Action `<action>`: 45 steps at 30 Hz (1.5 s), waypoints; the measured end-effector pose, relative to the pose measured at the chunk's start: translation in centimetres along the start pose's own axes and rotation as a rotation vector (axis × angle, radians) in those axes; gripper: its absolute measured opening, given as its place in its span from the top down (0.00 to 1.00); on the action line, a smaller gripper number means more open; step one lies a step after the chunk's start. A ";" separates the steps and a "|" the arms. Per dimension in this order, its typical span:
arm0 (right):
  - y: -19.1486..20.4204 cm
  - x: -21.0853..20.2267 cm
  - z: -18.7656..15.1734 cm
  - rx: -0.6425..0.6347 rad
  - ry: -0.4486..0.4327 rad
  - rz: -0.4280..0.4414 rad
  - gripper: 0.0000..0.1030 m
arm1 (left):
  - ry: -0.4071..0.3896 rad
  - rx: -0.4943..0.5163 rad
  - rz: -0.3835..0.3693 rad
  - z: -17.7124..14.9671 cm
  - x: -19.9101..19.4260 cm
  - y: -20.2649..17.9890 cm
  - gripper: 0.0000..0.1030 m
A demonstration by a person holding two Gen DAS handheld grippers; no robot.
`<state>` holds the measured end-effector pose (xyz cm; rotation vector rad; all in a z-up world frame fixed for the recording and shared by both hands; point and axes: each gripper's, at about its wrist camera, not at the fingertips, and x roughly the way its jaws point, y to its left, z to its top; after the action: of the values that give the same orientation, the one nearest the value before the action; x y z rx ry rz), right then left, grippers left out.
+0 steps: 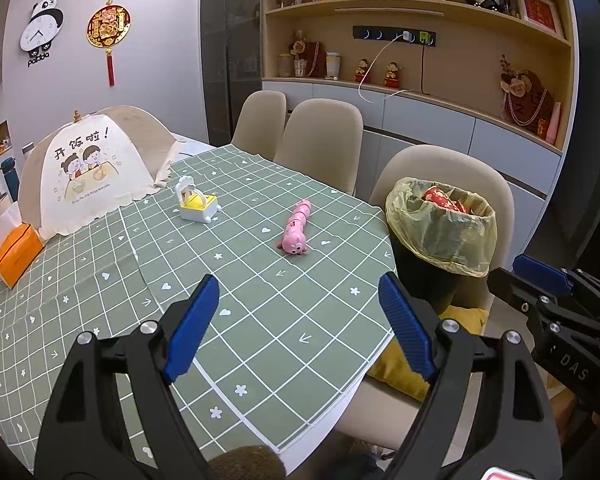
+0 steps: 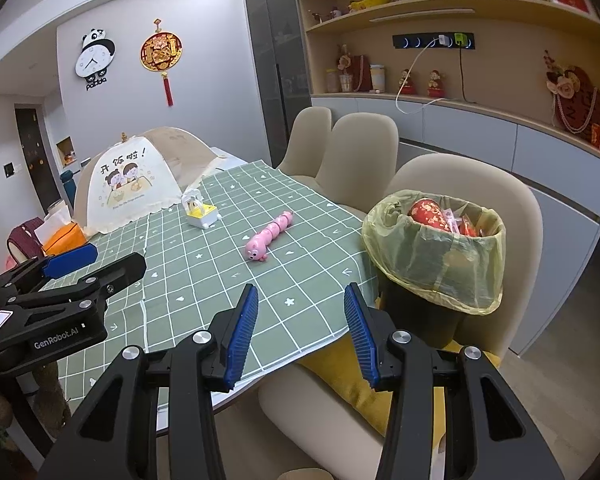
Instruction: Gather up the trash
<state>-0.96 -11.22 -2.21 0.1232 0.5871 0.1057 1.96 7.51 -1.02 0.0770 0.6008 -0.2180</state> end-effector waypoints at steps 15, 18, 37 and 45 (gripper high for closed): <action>-0.6 0.2 0.1 0.017 -0.002 -0.016 0.59 | 0.003 0.015 -0.014 0.0 0.4 0.2 0.24; -0.4 0.3 0.2 0.014 0.000 -0.016 0.59 | -0.001 0.012 -0.013 0.1 0.4 0.5 0.24; 0.7 0.9 0.1 0.009 0.007 -0.019 0.59 | 0.010 0.009 -0.018 -0.5 0.4 1.6 0.24; 0.4 0.5 -0.1 0.016 0.000 -0.027 0.59 | 0.007 0.016 -0.028 -0.4 0.2 1.2 0.24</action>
<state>-0.60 -10.71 -2.50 0.1303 0.5894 0.0745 2.18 8.71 -1.49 0.0850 0.6070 -0.2500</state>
